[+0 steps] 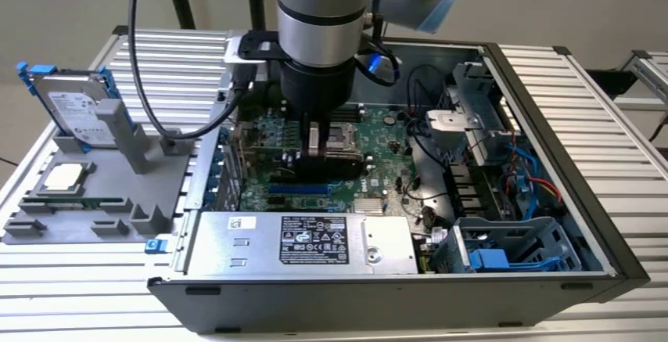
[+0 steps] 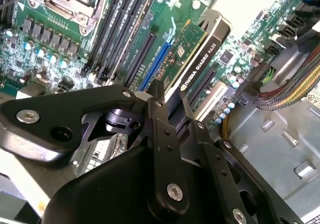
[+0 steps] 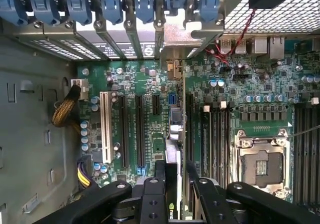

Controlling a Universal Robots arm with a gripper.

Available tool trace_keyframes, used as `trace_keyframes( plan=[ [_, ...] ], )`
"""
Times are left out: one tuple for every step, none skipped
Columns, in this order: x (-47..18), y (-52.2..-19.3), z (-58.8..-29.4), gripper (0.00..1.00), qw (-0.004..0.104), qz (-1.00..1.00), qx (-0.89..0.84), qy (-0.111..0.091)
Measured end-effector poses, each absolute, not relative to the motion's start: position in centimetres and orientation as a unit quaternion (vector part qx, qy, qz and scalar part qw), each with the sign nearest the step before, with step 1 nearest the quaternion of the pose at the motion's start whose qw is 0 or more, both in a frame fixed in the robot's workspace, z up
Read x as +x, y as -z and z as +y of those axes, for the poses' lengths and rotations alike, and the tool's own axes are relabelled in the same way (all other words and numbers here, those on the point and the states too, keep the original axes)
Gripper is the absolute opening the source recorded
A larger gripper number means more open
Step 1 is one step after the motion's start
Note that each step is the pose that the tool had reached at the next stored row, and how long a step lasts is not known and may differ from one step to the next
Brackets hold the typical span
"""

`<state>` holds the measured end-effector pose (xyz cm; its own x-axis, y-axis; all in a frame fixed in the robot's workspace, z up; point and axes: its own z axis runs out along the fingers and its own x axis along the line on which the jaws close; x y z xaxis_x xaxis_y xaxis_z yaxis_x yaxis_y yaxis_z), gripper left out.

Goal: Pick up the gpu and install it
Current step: 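Insert the gpu into the slot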

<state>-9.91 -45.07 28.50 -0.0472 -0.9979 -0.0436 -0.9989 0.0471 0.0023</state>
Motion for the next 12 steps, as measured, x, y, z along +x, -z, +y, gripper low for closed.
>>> trace_keyframes(
  plan=[
    [-9.94, -28.48, -45.16, 0.0, 0.015, 0.723, -0.69, -0.016],
    [-9.97, -28.46, -45.25, 0.0, 0.015, 0.723, -0.69, -0.016],
    [-10.0, -28.44, -45.32, 0.0, 0.014, 0.723, -0.69, -0.016],
    [-10.04, -28.39, -45.34, 0.0, 0.014, 0.724, -0.69, -0.016],
    [-10.1, -28.35, -45.34, 0.0, 0.014, 0.724, -0.69, -0.016],
    [-10.16, -28.28, -45.34, 0.0, 0.014, 0.724, -0.69, -0.017],
    [-10.22, -28.21, -45.34, 0.0, 0.014, 0.724, -0.69, -0.017],
    [-10.29, -28.14, -45.34, 0.0, 0.014, 0.724, -0.69, -0.017],
    [-10.34, -28.08, -45.35, 0.0, 0.014, 0.724, -0.69, -0.017],
    [-10.39, -28.02, -45.34, 0.0, 0.014, 0.724, -0.69, -0.017],
    [-10.46, -27.94, -45.35, 0.0, 0.014, 0.724, -0.69, -0.017],
    [-10.52, -27.86, -45.35, 0.0, 0.014, 0.724, -0.689, -0.017]
  ],
)
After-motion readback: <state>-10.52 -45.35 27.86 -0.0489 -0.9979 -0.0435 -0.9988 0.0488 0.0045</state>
